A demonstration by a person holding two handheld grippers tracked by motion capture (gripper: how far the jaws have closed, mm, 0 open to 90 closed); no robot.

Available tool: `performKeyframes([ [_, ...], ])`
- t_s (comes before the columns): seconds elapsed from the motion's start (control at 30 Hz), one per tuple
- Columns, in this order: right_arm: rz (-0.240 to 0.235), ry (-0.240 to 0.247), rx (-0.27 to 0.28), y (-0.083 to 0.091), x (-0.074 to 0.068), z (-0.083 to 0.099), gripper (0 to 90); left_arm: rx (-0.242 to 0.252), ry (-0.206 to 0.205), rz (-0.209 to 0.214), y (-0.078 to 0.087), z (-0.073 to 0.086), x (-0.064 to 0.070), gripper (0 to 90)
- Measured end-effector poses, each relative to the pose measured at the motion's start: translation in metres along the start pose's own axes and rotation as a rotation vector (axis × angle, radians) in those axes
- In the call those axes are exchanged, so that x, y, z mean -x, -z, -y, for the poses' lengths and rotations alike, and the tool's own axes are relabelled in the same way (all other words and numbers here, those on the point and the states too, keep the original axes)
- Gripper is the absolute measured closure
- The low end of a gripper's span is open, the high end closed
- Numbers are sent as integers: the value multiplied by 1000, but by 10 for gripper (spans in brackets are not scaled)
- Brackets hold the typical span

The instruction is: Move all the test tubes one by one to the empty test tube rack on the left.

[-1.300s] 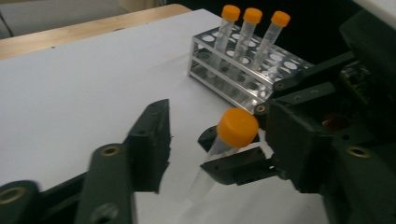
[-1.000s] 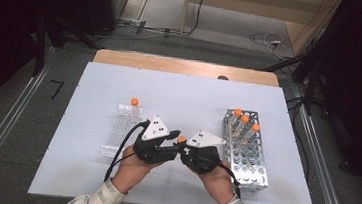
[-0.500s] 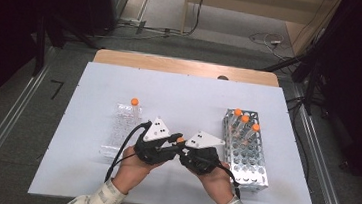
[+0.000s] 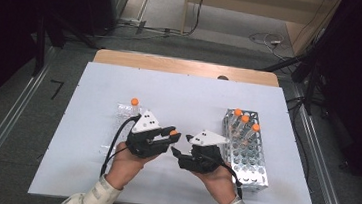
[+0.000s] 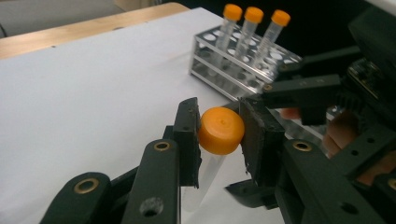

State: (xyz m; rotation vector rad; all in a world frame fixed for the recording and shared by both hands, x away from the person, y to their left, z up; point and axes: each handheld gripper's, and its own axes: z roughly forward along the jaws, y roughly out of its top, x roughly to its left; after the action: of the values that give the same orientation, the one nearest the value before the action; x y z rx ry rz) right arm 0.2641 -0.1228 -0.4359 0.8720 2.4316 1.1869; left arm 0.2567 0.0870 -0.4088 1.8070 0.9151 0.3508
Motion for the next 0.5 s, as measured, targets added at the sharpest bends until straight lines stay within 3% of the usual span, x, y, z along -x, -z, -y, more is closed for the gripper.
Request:
performKeyframes([
  [0.23, 3, -8, -3, 0, 0, 1, 353, 44, 54, -51, 18, -6, -22, 694],
  [0.5, 4, -12, -6, 0, 1, 2, 353, 64, 78, -90, 30, -8, -36, 694],
])
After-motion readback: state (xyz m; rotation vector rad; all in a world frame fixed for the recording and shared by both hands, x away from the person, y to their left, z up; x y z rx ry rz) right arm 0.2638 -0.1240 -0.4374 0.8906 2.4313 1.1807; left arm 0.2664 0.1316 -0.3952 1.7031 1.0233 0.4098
